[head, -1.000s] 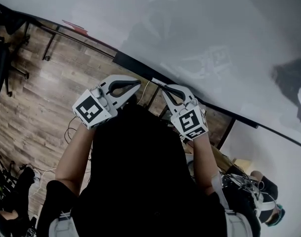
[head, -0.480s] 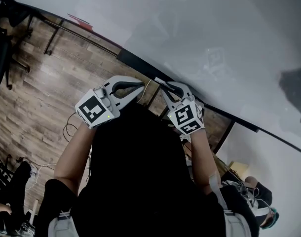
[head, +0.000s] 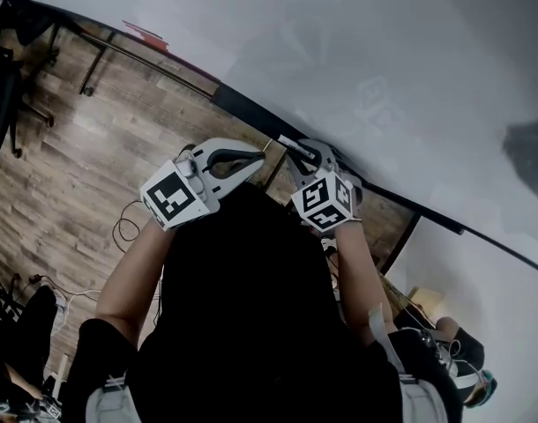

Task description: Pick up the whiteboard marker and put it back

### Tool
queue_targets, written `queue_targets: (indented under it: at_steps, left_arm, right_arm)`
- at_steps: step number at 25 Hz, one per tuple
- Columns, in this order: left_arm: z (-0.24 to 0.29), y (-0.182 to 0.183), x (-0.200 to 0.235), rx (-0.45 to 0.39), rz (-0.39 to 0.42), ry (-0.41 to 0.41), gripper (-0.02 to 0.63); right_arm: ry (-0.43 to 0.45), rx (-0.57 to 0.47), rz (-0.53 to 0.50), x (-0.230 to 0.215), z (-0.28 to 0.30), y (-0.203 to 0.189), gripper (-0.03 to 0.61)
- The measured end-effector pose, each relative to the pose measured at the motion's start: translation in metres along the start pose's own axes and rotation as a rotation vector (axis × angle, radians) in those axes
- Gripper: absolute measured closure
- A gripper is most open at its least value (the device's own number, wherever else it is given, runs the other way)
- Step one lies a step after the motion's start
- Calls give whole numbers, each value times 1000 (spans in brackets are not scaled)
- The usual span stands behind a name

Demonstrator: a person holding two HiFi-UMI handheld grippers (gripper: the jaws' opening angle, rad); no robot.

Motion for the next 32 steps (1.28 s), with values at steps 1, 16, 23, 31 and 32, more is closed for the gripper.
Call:
queue_targets:
  at_steps: [1, 16, 23, 31, 32]
  left_arm:
    - [0, -1, 0, -4, -7, 4, 601]
    - [0, -1, -2, 8, 12, -9, 601]
    - [0, 1, -2, 6, 13, -9, 601]
    - [-2, 1, -6, 6, 16, -14, 601]
    - [-2, 2, -6, 6, 15, -14, 601]
  right_arm:
    - [-5, -6, 1, -1, 2, 1, 474]
    - [-57, 25, -32, -3, 10, -4, 474]
    - [-72, 38, -39, -5, 13, -8, 474]
    - [-106, 45, -43, -4, 12, -8, 472]
    - [-110, 43, -44, -5, 10, -8, 472]
Point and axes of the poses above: the fingertips, and each gripper's own axes: z forward along the fingers, x to its left, y out of its top, the point moved 1 cm from there along -z, backward along the fingers, and after that the axes turned 14 degrees about z, right-handed, at the moved point
